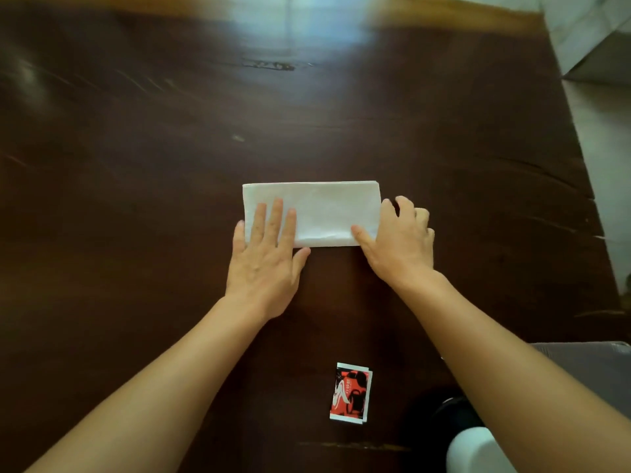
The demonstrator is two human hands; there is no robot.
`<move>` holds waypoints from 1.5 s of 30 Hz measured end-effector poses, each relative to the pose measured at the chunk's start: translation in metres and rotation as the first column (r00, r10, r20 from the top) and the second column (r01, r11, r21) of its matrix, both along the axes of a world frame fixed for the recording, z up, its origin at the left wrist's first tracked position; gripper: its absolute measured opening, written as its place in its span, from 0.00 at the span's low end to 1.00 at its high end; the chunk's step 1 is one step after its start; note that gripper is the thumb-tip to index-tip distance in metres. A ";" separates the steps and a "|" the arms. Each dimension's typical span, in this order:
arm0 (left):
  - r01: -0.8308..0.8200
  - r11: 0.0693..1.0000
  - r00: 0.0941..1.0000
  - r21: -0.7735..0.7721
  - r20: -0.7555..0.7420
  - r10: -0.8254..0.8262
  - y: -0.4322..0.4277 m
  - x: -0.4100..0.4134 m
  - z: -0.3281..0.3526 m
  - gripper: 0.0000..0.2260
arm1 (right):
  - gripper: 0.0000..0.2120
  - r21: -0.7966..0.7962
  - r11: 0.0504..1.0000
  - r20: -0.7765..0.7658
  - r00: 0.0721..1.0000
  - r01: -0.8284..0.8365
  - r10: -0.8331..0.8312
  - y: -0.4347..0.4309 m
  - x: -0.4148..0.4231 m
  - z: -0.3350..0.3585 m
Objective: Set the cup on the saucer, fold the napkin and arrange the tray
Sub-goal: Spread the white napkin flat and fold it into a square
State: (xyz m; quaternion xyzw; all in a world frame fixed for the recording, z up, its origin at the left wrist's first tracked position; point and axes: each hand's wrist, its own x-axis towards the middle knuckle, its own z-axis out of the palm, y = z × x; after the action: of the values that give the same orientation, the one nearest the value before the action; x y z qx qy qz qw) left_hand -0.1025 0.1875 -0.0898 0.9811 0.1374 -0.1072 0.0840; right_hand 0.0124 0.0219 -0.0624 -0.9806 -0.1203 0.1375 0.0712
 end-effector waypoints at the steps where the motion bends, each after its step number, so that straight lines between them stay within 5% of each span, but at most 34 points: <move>1: -0.037 0.999 0.999 -0.012 -0.019 0.037 -0.004 -0.008 -0.001 0.32 | 0.28 0.040 0.999 -0.005 1.000 0.026 -0.026 0.001 -0.002 0.002; 6: -0.208 0.976 0.968 -0.060 -0.153 0.197 -0.049 -0.029 0.014 0.34 | 0.23 0.249 0.939 -0.163 0.966 0.238 -0.202 0.006 0.011 0.008; 12: -0.086 0.995 0.955 -0.051 -0.290 0.068 -0.080 -0.051 0.047 0.30 | 0.21 0.256 0.935 -0.169 0.964 0.244 -0.205 0.019 0.031 0.014; 19: 0.103 0.993 0.985 -0.064 -0.132 -0.111 -0.079 -0.066 0.035 0.28 | 0.14 0.262 0.954 -0.106 0.987 0.148 -0.124 0.049 0.046 0.017; 22: 0.166 0.972 0.986 -0.167 0.014 -0.166 -0.068 -0.063 0.023 0.24 | 0.15 0.309 0.923 -0.229 0.960 0.229 -0.162 0.055 0.050 0.023; 26: 0.143 0.969 0.989 -0.202 0.000 -0.146 -0.057 -0.054 0.009 0.30 | 0.10 0.442 0.874 -0.336 0.941 0.200 -0.045 0.056 0.048 0.042; 31: 0.115 0.983 0.993 -0.140 -0.004 -0.116 -0.066 -0.049 -0.002 0.34 | 0.05 0.571 0.820 -0.150 0.976 -0.045 0.158 0.050 0.019 0.074; 37: 0.085 0.990 0.995 -0.114 0.054 -0.079 -0.068 -0.040 -0.011 0.37 | 0.08 0.479 0.755 0.186 0.892 -0.448 0.411 0.035 -0.030 0.075; 41: 0.080 0.987 0.993 -0.137 0.099 -0.066 -0.065 -0.038 -0.007 0.38 | 0.04 0.491 0.775 0.071 0.905 -0.398 0.420 0.016 -0.056 0.064; 45: 0.046 0.986 0.987 -0.159 0.162 -0.020 -0.057 -0.059 -0.005 0.35 | 0.04 0.471 0.768 0.172 0.899 -0.433 0.402 0.000 -0.077 0.061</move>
State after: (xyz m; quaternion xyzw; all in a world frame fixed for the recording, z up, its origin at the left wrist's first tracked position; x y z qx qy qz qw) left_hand -0.1618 0.1309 -0.0945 0.9786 0.1048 -0.0403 0.1724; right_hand -0.0645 0.0214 -0.0018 -0.8806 -0.3685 0.0841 0.2857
